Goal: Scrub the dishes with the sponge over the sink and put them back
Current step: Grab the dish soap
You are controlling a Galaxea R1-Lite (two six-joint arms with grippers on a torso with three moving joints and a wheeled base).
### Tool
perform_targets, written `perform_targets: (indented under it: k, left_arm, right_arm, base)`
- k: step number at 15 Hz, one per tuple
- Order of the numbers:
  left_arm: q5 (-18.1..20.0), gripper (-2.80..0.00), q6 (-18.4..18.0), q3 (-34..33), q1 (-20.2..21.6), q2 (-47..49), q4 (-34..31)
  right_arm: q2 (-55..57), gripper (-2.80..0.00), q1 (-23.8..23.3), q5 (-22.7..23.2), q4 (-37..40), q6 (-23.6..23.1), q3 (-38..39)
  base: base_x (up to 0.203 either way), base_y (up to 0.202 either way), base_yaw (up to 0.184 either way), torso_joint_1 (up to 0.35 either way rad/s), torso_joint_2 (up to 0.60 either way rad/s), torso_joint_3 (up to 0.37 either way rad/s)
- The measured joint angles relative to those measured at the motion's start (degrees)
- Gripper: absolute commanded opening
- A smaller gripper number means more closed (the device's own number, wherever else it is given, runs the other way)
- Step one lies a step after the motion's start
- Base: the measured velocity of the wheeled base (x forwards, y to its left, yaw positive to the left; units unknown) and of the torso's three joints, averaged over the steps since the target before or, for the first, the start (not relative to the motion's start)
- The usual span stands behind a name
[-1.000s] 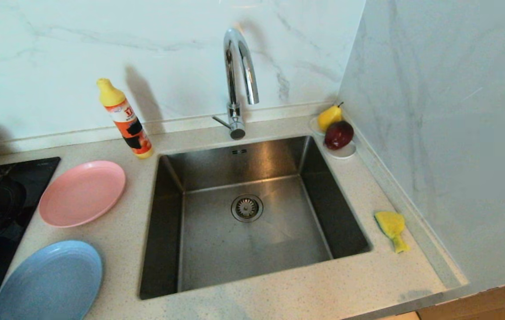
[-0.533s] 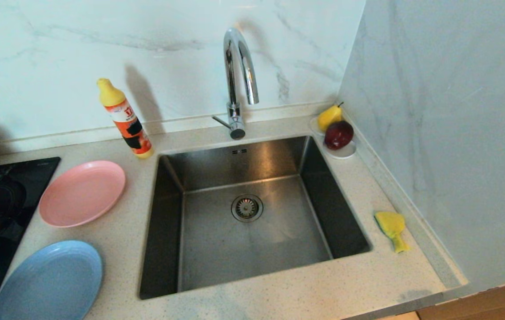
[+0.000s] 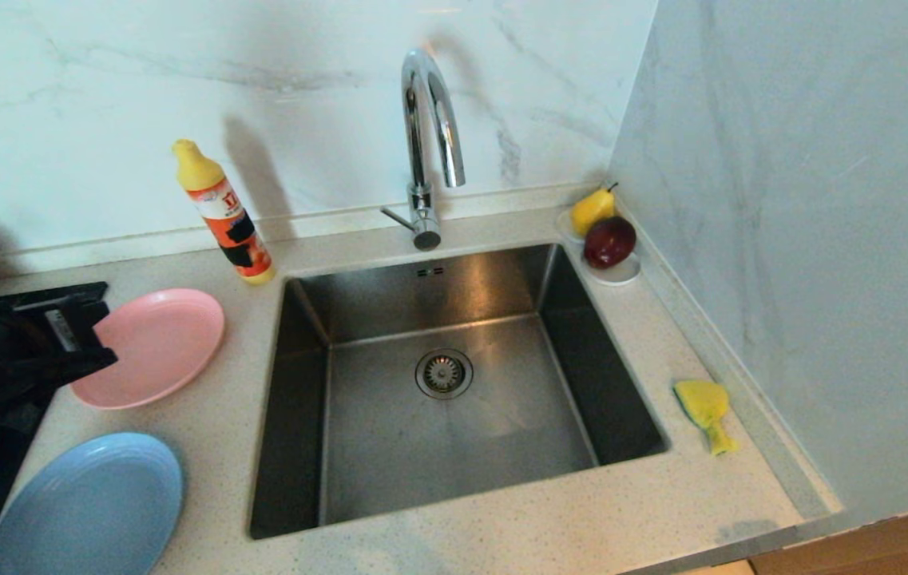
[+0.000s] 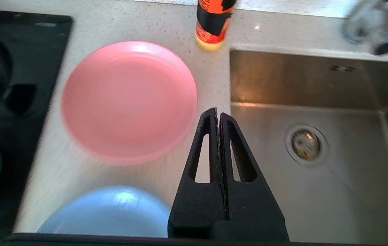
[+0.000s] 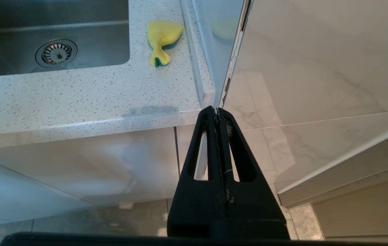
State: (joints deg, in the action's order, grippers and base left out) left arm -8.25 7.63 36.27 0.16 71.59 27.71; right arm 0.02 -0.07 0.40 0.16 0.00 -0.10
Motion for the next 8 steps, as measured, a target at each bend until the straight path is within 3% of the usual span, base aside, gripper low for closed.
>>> perform_targets:
  k: [4, 8]
  left_arm:
    - [-1.93, -2.80, -1.32, -0.31, 0.00, 13.56, 14.34]
    - [-4.08, -2.80, -2.54, -1.61, -0.02, 23.06, 24.62]
  right_arm:
    - [0.00, -2.80, 0.02, -0.01, 0.02, 0.00, 0.00]
    - [0.00, -2.80, 0.00, 0.01, 0.00, 0.00, 0.00]
  base:
    - [0.000, 0.000, 0.000, 0.000, 0.00, 0.000]
    - [0.000, 0.000, 0.000, 0.000, 0.00, 0.000]
